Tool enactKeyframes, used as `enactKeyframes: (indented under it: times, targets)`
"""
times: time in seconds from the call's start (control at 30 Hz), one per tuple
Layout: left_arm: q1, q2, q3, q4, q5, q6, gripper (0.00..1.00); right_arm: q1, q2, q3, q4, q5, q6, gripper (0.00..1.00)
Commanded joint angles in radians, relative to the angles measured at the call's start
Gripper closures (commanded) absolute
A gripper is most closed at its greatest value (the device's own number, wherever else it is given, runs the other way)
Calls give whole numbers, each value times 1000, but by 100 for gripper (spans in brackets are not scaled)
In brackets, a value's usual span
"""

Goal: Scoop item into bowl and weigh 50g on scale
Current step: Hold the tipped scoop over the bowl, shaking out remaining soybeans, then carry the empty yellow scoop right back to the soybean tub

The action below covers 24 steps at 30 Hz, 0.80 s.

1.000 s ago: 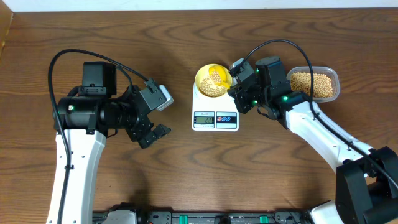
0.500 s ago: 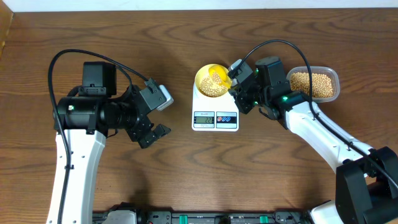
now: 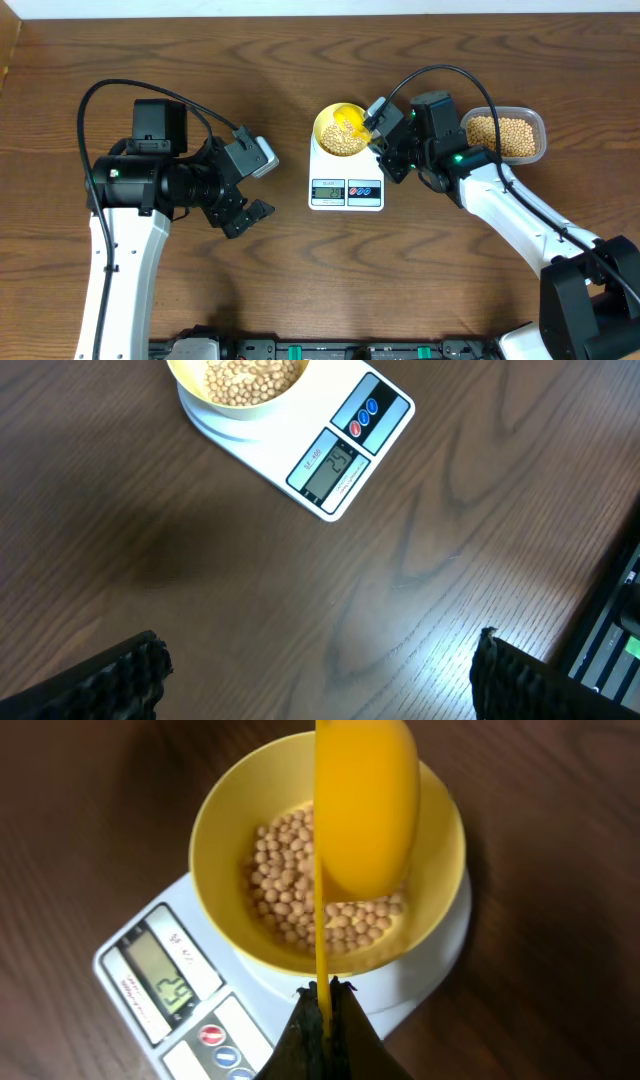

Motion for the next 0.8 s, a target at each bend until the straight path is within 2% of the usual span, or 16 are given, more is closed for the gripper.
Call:
enactKeyframes:
  times: [0.0, 0.1, 0.67, 0.77]
  targets:
    - [5, 3, 5, -3, 8, 10, 2, 13, 8, 2, 3, 3, -38, 99]
    - [5, 3, 5, -3, 8, 10, 2, 18, 8, 2, 1, 72, -40, 99]
    - [5, 3, 5, -3, 8, 10, 2, 34, -5, 3, 23, 71, -11, 99]
    - [5, 3, 5, -3, 8, 10, 2, 33, -16, 3, 58, 71, 97, 99]
